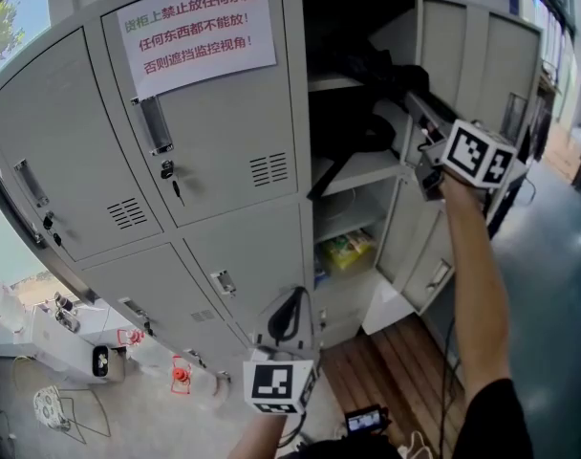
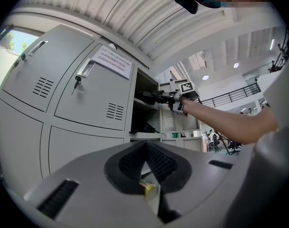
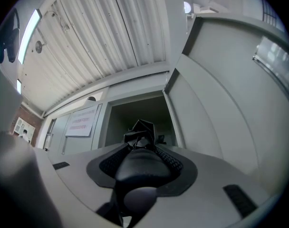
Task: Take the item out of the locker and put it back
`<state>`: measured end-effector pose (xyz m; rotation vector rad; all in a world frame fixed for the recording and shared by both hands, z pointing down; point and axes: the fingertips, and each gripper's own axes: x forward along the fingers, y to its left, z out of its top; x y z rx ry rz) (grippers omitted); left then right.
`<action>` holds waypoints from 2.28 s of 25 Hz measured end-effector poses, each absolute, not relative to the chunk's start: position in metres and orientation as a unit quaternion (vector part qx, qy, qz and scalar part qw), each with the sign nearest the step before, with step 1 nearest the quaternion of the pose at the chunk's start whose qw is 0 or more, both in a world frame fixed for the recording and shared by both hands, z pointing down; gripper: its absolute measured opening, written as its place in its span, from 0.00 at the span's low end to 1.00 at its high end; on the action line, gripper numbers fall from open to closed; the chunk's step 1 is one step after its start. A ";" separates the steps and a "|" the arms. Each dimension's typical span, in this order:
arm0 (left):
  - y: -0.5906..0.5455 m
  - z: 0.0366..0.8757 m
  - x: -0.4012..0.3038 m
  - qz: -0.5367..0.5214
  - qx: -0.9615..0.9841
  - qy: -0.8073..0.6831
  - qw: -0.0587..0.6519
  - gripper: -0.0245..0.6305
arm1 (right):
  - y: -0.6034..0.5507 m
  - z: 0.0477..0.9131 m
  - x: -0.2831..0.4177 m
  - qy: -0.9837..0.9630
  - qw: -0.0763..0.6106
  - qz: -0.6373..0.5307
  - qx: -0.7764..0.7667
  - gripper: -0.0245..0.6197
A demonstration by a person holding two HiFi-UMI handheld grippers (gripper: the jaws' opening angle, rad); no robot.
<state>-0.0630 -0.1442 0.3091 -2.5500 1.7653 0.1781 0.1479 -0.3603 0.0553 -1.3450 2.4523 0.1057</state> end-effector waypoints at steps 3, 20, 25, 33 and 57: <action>-0.143 0.312 -0.062 0.047 -0.821 0.569 0.019 0.03 | -0.353 0.056 0.153 0.861 0.184 0.039 -0.472 0.30; -0.146 0.321 -0.058 0.040 -0.821 0.570 0.016 0.03 | -0.279 0.080 0.173 0.862 0.194 0.072 -0.463 0.30; -0.146 0.324 -0.055 0.049 -0.821 0.569 0.004 0.03 | -0.247 0.110 0.183 0.861 0.211 0.068 -0.458 0.30; -0.145 0.342 -0.059 0.027 -0.820 0.572 -0.002 0.03 | -0.188 0.169 0.192 0.869 0.214 0.055 -0.443 0.30; -0.147 0.367 -0.037 0.014 -0.823 0.567 0.003 0.03 | -0.130 0.353 0.203 0.874 0.145 -0.021 -0.463 0.30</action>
